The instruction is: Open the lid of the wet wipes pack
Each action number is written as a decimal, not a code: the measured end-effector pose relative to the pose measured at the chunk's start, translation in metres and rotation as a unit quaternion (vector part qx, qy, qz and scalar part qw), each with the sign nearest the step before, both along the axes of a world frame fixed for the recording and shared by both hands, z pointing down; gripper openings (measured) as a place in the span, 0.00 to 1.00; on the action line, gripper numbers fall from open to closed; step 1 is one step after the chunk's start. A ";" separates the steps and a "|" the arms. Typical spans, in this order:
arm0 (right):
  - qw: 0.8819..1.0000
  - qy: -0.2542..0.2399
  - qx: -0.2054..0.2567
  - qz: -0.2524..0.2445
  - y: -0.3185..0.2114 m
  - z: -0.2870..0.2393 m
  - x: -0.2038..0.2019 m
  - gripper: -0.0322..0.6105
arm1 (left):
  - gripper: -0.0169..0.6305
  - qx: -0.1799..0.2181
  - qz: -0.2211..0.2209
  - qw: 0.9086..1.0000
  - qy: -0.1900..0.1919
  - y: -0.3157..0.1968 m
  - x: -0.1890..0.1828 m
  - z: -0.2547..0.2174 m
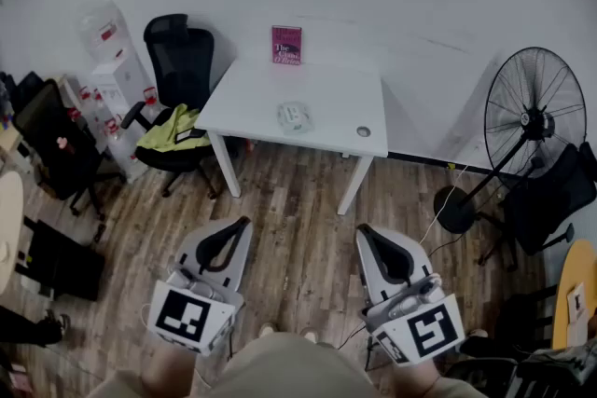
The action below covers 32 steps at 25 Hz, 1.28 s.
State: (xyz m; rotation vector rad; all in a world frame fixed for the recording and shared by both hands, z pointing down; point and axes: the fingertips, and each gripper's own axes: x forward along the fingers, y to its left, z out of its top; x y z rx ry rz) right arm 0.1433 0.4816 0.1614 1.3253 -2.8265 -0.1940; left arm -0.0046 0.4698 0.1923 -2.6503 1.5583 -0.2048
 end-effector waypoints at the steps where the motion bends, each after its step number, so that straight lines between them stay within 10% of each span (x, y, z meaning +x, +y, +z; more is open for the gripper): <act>1: 1.000 -0.001 -0.001 -0.001 0.000 0.000 0.000 0.09 | 0.06 0.000 0.000 1.000 -0.002 0.000 0.000 0.001; 24: 0.999 -0.036 -0.014 -0.032 0.021 0.016 0.044 0.09 | 0.06 -0.003 -0.005 1.000 -0.020 0.020 0.046 0.012; 28: 0.997 -0.056 -0.032 -0.037 0.020 0.022 0.051 0.35 | 0.06 -0.002 -0.004 1.000 -0.014 0.025 0.054 0.014; 32: 0.998 -0.049 -0.028 -0.013 0.008 0.024 0.063 0.37 | 0.06 0.002 -0.019 1.000 -0.012 0.021 0.050 0.012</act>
